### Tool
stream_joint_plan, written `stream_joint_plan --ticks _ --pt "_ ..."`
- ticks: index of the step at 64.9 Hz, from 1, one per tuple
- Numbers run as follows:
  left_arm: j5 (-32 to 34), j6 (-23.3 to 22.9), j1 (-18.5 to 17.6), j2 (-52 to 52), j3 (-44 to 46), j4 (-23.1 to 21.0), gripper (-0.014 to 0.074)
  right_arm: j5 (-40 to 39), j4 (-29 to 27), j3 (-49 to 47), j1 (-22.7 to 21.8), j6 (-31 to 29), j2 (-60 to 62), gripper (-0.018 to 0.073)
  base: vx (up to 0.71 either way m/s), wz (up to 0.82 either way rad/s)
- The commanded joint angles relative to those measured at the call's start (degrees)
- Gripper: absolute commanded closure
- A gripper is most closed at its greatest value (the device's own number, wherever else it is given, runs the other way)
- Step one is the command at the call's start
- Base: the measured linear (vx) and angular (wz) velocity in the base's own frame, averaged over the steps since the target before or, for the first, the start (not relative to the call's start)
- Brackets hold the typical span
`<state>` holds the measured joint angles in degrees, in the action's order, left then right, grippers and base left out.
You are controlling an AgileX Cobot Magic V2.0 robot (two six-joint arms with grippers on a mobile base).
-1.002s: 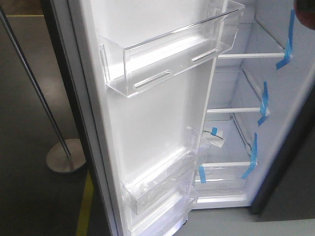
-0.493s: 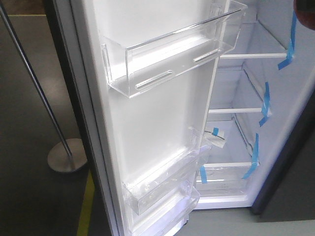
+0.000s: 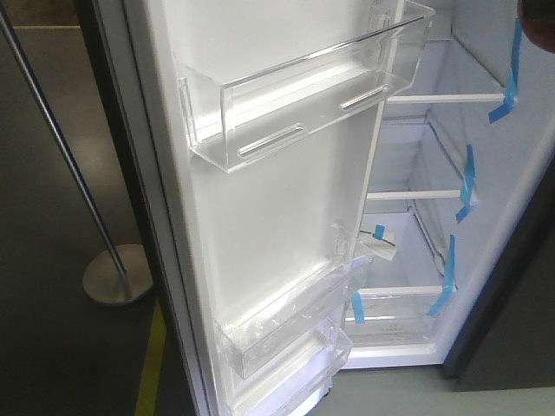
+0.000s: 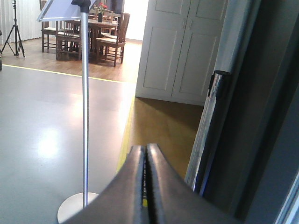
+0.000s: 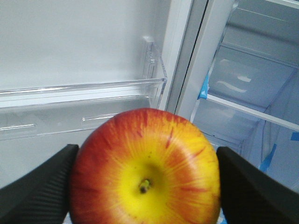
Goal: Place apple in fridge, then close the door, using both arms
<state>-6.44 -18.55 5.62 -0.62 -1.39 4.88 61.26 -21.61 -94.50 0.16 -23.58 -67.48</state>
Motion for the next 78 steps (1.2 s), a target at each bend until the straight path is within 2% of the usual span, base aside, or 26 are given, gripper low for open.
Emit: stream_joint_plan --ticks 1,37,48,52,57,68,73,78 --pt "4.4 -0.4 0.1 -0.9 1.0 -0.4 0.0603 -4.5 -1.3 -1.7 -0.2 -0.3 1.3 0.0489 0.00 0.00" --pt "4.4 -0.4 0.1 -0.9 1.0 -0.4 0.0603 -4.5 -1.3 -1.7 -0.2 -0.3 1.3 0.0489 0.00 0.00" --pt "4.4 -0.4 0.1 -0.9 1.0 -0.4 0.0603 -7.4 -3.8 -1.7 -0.2 -0.4 1.3 0.0489 0.00 0.00" --pt "4.4 -0.4 0.1 -0.9 1.0 -0.4 0.0603 -10.1 -6.7 -1.7 -0.2 -2.2 1.3 0.0489 0.00 0.00" --pt "4.4 -0.4 0.1 -0.9 1.0 -0.4 0.0603 -13.8 -12.9 -1.8 -0.2 -6.7 0.9 0.0489 0.00 0.00" --pt "4.4 -0.4 0.1 -0.9 1.0 -0.4 0.0603 -13.0 -32.3 -5.3 -0.2 -19.1 -4.7 0.0489 0.00 0.00" --pt "4.4 -0.4 0.1 -0.9 1.0 -0.4 0.0603 -13.0 -36.7 -7.5 -0.2 -22.4 -8.5 0.0488 0.00 0.00" --pt "4.4 -0.4 0.1 -0.9 1.0 -0.4 0.0603 -12.5 -39.1 -10.5 -0.2 -23.3 -12.8 0.0485 0.00 0.00"
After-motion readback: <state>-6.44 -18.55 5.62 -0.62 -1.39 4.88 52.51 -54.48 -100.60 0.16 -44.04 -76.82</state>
